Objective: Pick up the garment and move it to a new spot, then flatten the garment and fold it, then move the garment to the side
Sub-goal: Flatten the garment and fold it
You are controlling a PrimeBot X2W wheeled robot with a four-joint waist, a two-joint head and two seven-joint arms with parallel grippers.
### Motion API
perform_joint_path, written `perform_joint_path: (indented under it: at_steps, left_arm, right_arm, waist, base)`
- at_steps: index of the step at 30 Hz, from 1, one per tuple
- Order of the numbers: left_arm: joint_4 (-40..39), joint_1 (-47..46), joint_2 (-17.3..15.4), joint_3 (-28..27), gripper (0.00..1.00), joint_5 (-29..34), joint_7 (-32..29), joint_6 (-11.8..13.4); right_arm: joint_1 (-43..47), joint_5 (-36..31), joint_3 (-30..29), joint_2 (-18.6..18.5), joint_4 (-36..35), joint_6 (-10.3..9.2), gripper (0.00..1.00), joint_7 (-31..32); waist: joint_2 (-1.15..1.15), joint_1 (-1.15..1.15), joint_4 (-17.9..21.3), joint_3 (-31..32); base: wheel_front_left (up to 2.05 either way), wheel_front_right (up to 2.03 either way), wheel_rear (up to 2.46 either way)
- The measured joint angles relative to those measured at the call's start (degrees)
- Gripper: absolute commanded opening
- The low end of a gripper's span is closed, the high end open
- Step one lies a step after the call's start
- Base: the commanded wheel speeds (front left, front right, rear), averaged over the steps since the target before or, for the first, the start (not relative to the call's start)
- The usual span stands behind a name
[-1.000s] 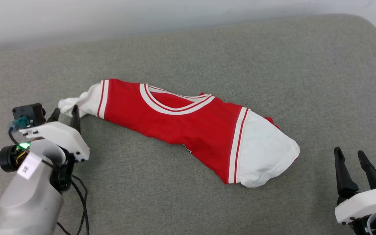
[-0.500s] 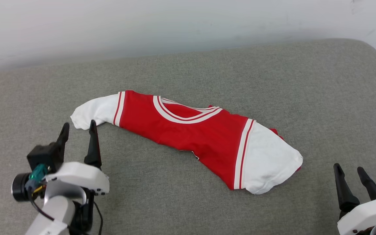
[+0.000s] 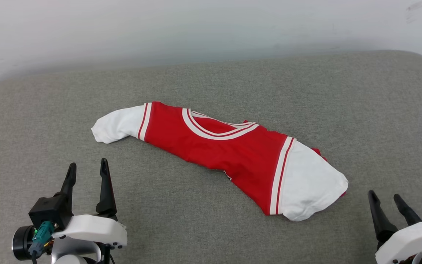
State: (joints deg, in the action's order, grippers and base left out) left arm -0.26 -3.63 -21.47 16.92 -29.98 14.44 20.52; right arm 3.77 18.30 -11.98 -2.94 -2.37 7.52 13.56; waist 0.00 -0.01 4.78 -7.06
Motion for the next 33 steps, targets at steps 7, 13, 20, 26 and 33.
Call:
perform_joint_path:
  at_steps: [7, 13, 20, 26, 33]
  left_arm:
    - [-0.97, -0.04, -0.04, 0.64, 1.0, 0.08, -0.4, 0.23]
    - [-1.24, -1.42, 0.58, 1.22, 1.0, 0.45, -0.32, -0.11]
    - [-0.29, -2.36, 1.86, 1.29, 1.0, 0.47, -0.04, -0.69]
    - [0.3, -2.47, 2.11, 0.64, 1.0, 0.52, 0.31, -0.88]
    - [0.51, -2.46, 2.21, 0.23, 1.0, 0.92, 0.38, -1.34]
  right_arm:
    - [-1.53, 1.32, 1.6, -1.1, 2.6, -0.01, 1.0, 8.16]
    - [-8.41, 4.77, 4.31, -5.69, 8.16, -0.01, 1.0, 15.12]
    - [-13.4, 7.43, 8.29, -9.85, 13.65, -0.01, 0.44, 17.92]
    - [-15.94, 8.5, 9.85, -11.83, 12.91, -0.01, 0.0, 16.82]
    - [-21.08, 4.48, 10.09, -15.22, 5.87, 0.0, 0.0, 13.85]
  waist:
    - [0.0, 0.0, -1.05, -0.37]
    - [0.0, 0.01, -2.98, -2.29]
    - [0.0, 0.01, -5.71, -4.3]
    - [0.0, 0.01, -5.95, -4.85]
    - [0.0, 0.01, -4.41, -3.58]
  base:
    - [0.0, 0.0, 0.0]
    - [0.0, 0.0, 0.0]
    - [0.0, 0.0, 0.0]
    - [0.0, 0.0, 0.0]
    - [0.0, 0.0, 0.0]
